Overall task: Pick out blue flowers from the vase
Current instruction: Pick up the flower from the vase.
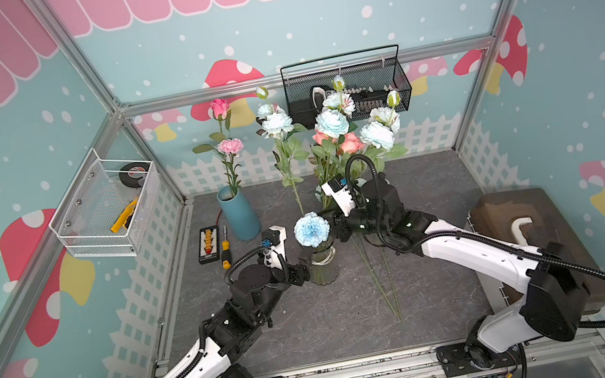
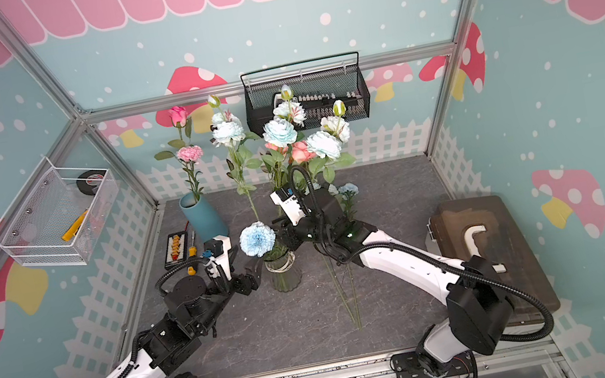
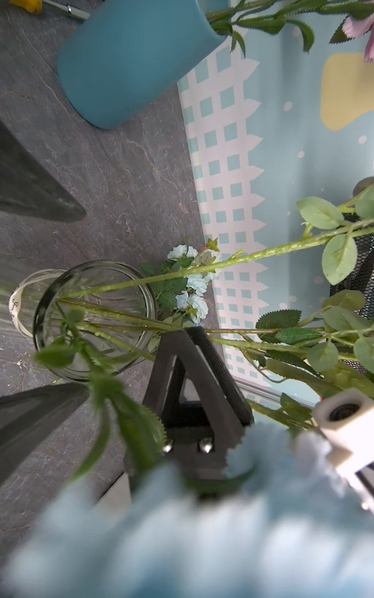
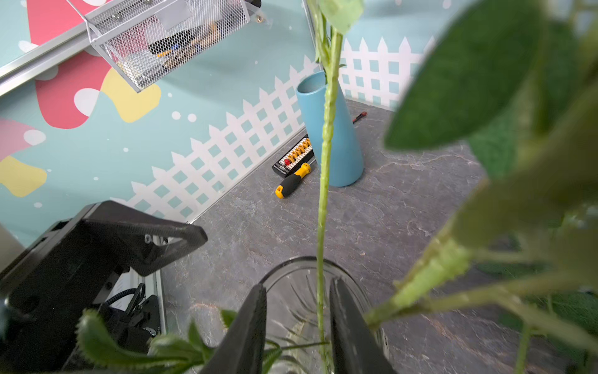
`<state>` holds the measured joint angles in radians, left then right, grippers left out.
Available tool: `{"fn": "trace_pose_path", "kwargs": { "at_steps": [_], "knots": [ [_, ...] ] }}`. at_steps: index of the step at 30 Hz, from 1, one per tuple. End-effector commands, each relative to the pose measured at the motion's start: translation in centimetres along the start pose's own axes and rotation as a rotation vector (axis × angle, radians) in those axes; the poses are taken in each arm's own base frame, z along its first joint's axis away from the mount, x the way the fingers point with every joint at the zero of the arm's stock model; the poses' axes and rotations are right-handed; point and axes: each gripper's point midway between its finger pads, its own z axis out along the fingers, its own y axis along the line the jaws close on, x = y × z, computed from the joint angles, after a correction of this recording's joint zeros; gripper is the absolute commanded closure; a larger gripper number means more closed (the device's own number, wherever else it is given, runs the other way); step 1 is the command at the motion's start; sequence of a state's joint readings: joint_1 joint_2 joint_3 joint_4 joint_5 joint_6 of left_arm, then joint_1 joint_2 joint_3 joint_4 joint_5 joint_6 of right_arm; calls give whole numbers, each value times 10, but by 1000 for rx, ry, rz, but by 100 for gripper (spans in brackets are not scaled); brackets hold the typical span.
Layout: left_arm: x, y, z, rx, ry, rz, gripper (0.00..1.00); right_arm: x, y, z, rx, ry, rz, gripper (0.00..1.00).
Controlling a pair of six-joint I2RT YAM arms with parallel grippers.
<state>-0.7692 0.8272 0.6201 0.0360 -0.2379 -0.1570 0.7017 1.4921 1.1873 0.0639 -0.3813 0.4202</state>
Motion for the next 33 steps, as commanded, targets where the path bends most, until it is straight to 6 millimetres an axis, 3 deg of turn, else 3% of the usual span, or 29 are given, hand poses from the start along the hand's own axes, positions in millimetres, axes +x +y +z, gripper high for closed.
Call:
{"fn": "trace_pose_path", "kwargs": {
  "at_steps": [1, 7, 13, 19, 21, 29, 33],
  "knots": [
    [9, -4, 3, 25, 39, 1, 20, 2, 11, 11, -51, 52, 10, 68],
    [9, -9, 13, 44, 58, 9, 19, 3, 8, 15, -38, 70, 13, 68],
    [5, -27, 25, 129, 80, 10, 18, -2, 8, 10, -16, 70, -1, 68],
    [-4, -26, 41, 107, 76, 21, 20, -4, 13, 5, -29, 65, -2, 68],
    [-7, -27, 46, 113, 75, 18, 24, -8, 15, -2, -28, 51, -8, 68],
    [-22, -22, 49, 111, 57, 12, 59, -18, 24, -46, 25, -4, -51, 67],
    [-37, -20, 48, 104, 36, 24, 62, -10, 18, -59, 79, 9, -69, 67]
  ]
}}
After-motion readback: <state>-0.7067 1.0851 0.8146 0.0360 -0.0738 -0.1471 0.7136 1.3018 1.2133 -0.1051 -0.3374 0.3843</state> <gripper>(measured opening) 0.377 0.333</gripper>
